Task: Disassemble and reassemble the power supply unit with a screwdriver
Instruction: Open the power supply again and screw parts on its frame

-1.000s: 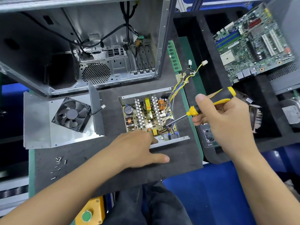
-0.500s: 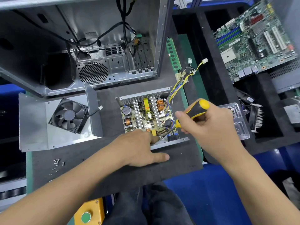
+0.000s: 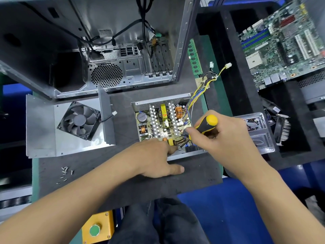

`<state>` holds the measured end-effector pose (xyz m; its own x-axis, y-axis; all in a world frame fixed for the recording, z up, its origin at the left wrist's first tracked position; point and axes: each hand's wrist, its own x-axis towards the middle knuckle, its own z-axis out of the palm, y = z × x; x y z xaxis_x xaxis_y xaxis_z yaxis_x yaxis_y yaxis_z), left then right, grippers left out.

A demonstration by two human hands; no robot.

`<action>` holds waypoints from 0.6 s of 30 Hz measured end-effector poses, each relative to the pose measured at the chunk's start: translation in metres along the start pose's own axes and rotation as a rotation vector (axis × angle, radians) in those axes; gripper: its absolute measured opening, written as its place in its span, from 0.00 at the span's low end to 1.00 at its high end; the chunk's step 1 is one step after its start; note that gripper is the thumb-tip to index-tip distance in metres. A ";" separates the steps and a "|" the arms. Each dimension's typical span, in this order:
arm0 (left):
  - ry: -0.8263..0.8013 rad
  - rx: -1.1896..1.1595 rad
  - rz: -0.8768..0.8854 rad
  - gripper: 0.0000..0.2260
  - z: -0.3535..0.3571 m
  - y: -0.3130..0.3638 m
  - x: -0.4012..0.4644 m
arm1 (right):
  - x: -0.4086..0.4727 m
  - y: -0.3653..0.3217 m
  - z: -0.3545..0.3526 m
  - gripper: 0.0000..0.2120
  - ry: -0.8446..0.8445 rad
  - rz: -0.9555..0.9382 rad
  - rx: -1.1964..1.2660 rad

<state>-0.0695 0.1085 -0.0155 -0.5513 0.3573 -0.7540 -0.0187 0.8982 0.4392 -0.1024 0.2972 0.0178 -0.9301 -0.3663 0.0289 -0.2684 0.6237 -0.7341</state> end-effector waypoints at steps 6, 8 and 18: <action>-0.010 0.023 0.021 0.32 -0.001 -0.001 0.002 | 0.000 0.002 0.002 0.14 -0.010 -0.027 -0.032; -0.008 0.029 0.029 0.31 -0.001 0.000 0.002 | 0.000 0.002 0.003 0.14 -0.012 -0.041 -0.049; -0.010 0.055 0.032 0.31 -0.001 0.001 0.001 | -0.002 0.002 0.005 0.16 -0.042 -0.044 -0.067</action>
<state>-0.0709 0.1097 -0.0154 -0.5426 0.3885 -0.7448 0.0452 0.8989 0.4359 -0.1001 0.2955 0.0129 -0.9059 -0.4223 0.0305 -0.3263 0.6506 -0.6857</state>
